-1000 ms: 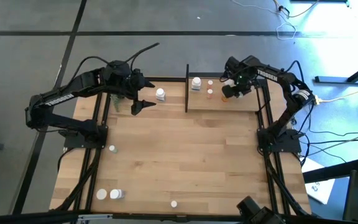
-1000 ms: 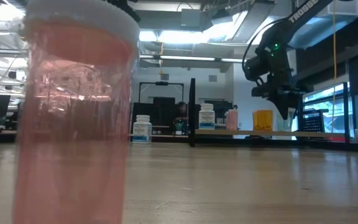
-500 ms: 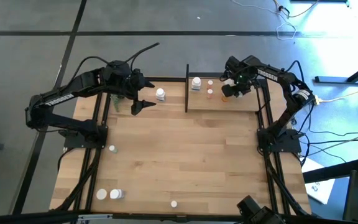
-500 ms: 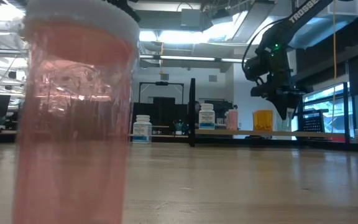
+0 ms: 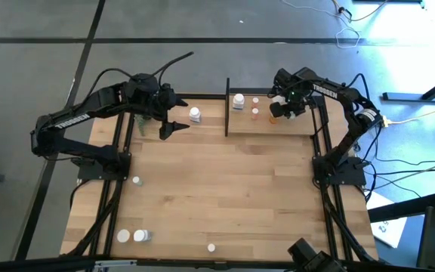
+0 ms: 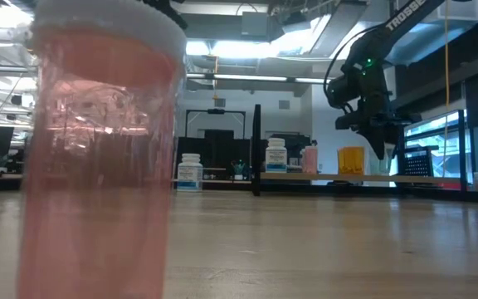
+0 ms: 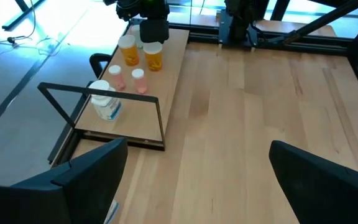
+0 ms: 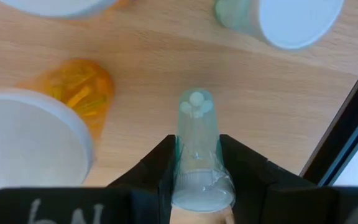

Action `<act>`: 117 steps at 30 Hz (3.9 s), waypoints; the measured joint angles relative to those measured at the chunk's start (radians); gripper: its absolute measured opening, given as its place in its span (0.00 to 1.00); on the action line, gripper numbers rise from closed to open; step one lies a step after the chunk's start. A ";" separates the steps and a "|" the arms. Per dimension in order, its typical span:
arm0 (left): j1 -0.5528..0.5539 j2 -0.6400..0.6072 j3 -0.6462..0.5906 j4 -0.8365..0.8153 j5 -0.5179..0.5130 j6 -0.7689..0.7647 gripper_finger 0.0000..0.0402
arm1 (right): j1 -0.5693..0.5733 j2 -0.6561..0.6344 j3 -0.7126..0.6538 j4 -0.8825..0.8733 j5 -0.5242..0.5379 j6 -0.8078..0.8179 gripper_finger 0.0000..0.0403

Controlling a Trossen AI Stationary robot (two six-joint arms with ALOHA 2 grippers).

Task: Pick and place medicine bottles onto shelf by color
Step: Put the right blue pill bottle on the shelf aligned with the other blue pill bottle

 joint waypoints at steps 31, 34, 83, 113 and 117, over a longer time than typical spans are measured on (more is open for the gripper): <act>0.000 0.000 0.000 0.000 0.000 0.000 0.96 | 0.000 0.000 0.000 0.024 -0.044 0.094 0.30; 0.000 0.000 0.000 0.000 0.000 0.001 0.96 | 0.000 0.000 0.000 0.024 -0.044 0.122 0.30; 0.000 0.000 0.000 -0.001 0.000 0.010 0.96 | -0.023 0.001 -0.035 -0.035 -0.107 0.140 0.33; 0.000 0.000 0.000 -0.001 0.000 0.010 0.96 | -0.023 0.033 -0.035 -0.067 -0.166 0.099 0.33; 0.000 0.000 0.000 -0.001 0.000 0.008 0.96 | -0.023 0.033 -0.035 -0.125 -0.282 0.039 0.33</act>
